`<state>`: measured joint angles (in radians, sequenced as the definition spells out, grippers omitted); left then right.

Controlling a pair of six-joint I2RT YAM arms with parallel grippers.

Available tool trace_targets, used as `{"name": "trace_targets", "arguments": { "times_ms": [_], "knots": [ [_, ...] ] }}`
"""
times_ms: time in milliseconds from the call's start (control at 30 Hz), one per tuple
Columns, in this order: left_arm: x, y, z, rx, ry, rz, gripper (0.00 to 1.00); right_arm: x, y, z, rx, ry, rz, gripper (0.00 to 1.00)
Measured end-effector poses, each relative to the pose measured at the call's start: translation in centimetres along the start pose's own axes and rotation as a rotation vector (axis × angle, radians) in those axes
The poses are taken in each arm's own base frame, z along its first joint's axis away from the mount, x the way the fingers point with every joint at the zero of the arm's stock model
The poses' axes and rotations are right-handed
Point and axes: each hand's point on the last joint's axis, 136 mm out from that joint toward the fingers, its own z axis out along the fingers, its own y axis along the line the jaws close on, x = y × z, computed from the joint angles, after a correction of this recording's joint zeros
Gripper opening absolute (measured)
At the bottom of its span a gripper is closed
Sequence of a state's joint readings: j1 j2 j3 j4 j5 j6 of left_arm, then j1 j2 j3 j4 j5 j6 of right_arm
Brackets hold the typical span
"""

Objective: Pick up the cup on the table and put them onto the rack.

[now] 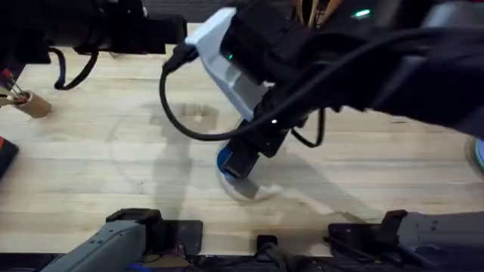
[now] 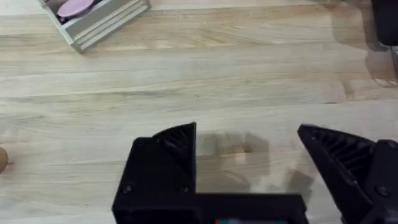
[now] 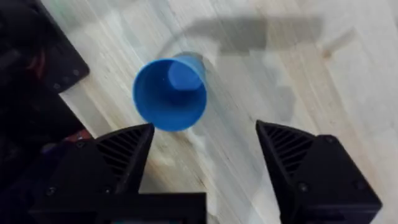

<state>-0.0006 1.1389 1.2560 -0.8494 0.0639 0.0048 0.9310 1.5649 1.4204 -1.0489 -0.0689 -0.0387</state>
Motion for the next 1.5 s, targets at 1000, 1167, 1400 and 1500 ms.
{"name": "trace_targets", "arguments": {
  "times_ms": [1000, 1167, 1400, 1500],
  "knots": [
    [0.6, 8.6, -1.2, -0.198, -0.01, -0.177, 0.993, -0.9, -0.6, 5.7, -0.004, 0.087, -0.014, 0.95],
    [0.6, 8.6, -1.2, -0.198, -0.01, -0.177, 0.993, -1.0, -0.7, 6.3, -0.005, 0.092, -0.024, 0.647],
    [0.6, 8.6, -1.2, -0.198, -0.009, -0.177, 0.993, -0.7, -0.6, 6.2, -0.009, 0.107, -0.025, 0.032],
    [0.6, 8.6, -1.2, -0.198, -0.009, -0.177, 0.993, -0.5, -0.9, 5.2, -0.007, 0.118, -0.014, 0.032]
  ]
}}
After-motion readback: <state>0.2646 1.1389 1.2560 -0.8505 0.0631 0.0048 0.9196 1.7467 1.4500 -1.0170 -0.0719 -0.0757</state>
